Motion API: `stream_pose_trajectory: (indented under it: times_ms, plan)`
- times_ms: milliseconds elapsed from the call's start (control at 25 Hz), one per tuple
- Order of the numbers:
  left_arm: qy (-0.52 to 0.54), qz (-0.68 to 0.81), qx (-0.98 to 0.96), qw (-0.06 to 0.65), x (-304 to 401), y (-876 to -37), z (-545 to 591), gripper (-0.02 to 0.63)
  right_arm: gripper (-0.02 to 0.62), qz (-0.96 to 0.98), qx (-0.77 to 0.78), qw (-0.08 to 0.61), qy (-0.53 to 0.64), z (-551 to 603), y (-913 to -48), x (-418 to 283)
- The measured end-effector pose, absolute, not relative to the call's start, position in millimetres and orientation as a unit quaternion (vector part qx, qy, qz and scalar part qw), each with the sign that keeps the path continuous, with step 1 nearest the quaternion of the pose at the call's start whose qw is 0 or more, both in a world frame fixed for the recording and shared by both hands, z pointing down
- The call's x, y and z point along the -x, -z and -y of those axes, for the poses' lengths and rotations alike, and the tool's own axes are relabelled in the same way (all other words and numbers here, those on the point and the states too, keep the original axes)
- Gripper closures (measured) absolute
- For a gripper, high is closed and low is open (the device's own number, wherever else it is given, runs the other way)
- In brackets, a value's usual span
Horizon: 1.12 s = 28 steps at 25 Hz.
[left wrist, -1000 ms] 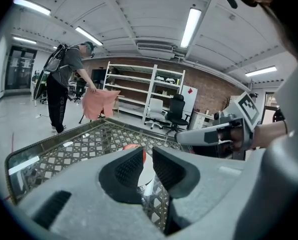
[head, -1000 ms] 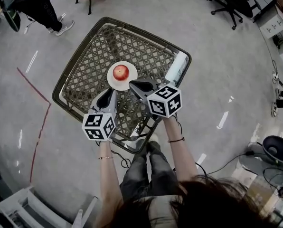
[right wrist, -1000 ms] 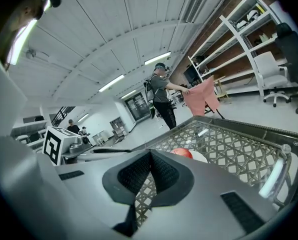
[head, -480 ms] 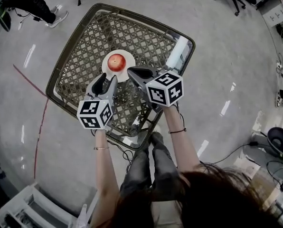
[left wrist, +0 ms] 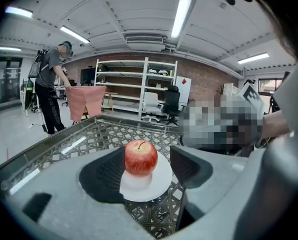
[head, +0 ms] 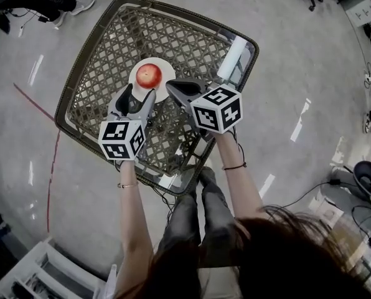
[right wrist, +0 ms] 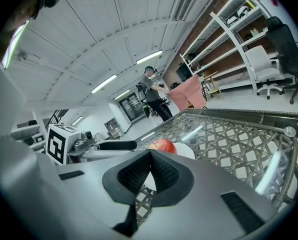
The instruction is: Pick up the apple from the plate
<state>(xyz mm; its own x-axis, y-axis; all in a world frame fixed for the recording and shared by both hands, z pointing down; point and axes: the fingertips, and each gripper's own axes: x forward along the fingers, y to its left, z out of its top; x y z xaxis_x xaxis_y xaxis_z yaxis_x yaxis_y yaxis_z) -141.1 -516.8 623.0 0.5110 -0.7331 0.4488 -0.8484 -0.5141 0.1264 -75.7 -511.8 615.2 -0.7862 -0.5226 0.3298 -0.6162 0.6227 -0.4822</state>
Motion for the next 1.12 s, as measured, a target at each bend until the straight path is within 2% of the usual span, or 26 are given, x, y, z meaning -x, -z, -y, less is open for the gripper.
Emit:
stream_pose_trajectory:
  times_ms: [560, 1120]
  plan:
    - [-0.19, 0.451, -0.86, 0.142, 135.9, -654.7, 541.3, 0.214, 0.586, 0.892, -0.331, 0.083, -0.298, 523.0, -643.1, 64.0]
    - [-0.199, 0.44, -0.867, 0.121, 125.5, -669.7, 562.2, 0.204, 0.586, 0.894, -0.331, 0.092, -0.287, 533.9, -660.0, 56.9]
